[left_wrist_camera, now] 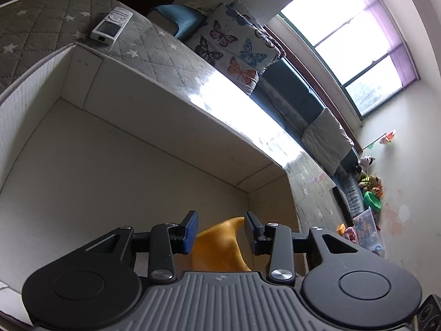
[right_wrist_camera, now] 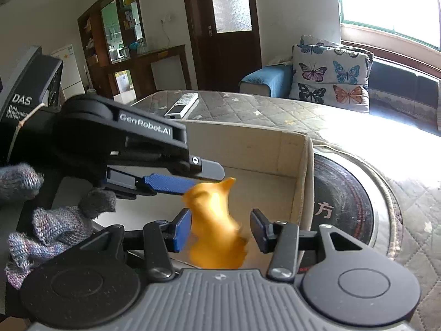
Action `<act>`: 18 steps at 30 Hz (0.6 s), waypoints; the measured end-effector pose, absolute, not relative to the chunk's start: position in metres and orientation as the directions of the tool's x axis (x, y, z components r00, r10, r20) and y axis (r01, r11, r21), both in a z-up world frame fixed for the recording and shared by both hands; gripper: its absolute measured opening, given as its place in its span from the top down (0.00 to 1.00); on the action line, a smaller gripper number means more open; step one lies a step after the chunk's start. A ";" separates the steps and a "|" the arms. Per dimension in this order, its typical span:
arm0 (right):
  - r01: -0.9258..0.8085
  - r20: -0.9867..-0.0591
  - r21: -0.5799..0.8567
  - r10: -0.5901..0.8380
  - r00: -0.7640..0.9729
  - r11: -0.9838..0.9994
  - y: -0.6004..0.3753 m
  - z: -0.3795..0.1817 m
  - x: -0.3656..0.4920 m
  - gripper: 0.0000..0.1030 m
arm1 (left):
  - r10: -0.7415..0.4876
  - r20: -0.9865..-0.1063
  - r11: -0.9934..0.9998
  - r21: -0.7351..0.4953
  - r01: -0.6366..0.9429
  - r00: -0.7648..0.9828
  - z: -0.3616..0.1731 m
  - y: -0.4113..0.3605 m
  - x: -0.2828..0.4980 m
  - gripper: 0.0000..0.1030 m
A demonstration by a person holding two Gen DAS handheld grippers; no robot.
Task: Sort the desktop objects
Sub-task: 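Lower the orange toy into the box and open both grippers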
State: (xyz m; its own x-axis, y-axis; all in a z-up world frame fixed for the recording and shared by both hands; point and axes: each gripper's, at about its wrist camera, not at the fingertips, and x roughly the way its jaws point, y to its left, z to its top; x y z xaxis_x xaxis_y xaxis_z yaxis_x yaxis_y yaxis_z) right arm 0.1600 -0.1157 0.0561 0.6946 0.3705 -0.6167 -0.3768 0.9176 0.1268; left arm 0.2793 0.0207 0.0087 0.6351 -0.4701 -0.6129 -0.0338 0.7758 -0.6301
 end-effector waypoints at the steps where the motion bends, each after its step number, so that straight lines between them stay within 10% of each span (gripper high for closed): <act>1: -0.375 -0.614 0.122 0.367 0.699 0.919 -0.116 0.058 0.158 0.52 | -0.470 -0.611 0.778 -0.628 -0.029 0.637 0.010 0.020 0.279 0.62; 18: -0.371 -0.548 0.138 0.383 0.744 0.918 -0.141 0.080 0.108 0.48 | -0.437 -0.582 0.814 -0.580 0.027 0.686 0.036 0.016 0.243 0.62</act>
